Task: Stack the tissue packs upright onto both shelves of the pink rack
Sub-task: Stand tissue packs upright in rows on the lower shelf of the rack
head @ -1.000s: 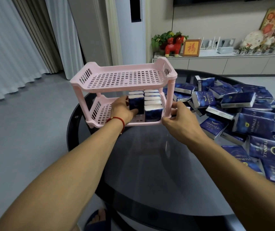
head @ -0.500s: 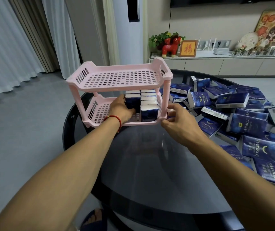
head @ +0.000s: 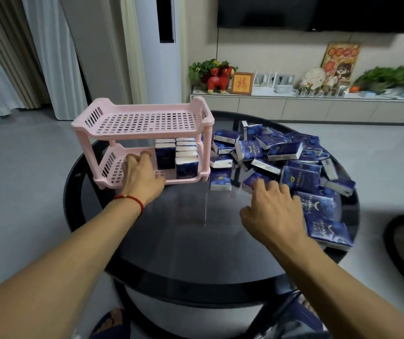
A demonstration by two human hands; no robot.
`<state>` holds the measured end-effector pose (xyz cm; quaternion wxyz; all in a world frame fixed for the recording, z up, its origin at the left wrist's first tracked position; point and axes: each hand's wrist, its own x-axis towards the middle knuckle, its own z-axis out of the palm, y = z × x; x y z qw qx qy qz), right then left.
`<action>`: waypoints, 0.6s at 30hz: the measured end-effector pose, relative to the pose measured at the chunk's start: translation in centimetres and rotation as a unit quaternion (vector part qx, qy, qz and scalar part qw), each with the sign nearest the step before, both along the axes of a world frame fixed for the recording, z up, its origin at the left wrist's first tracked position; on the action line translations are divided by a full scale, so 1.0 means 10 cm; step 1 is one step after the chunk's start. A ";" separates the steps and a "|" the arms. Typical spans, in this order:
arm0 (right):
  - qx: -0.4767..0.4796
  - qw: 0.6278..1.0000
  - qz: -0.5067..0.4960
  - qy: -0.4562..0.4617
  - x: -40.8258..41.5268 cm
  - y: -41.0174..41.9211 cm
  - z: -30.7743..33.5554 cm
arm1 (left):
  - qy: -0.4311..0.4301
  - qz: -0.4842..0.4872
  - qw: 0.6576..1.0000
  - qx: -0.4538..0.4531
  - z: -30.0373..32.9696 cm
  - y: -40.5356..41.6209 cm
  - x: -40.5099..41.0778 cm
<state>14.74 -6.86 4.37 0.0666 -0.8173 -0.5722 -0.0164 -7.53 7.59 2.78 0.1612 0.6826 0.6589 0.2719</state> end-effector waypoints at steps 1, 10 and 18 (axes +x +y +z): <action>-0.018 0.999 -0.025 -0.024 0.03 -0.08 -0.01 | 0.029 -0.014 0.999 0.014 0.03 -0.14 0.02; 0.051 0.992 0.042 0.110 0.24 -0.38 -0.17 | -0.011 -0.204 0.974 0.096 0.05 -0.99 0.54; 0.114 0.710 0.070 0.691 0.19 -0.45 0.06 | -0.351 -0.236 0.878 -0.223 0.01 -1.13 0.97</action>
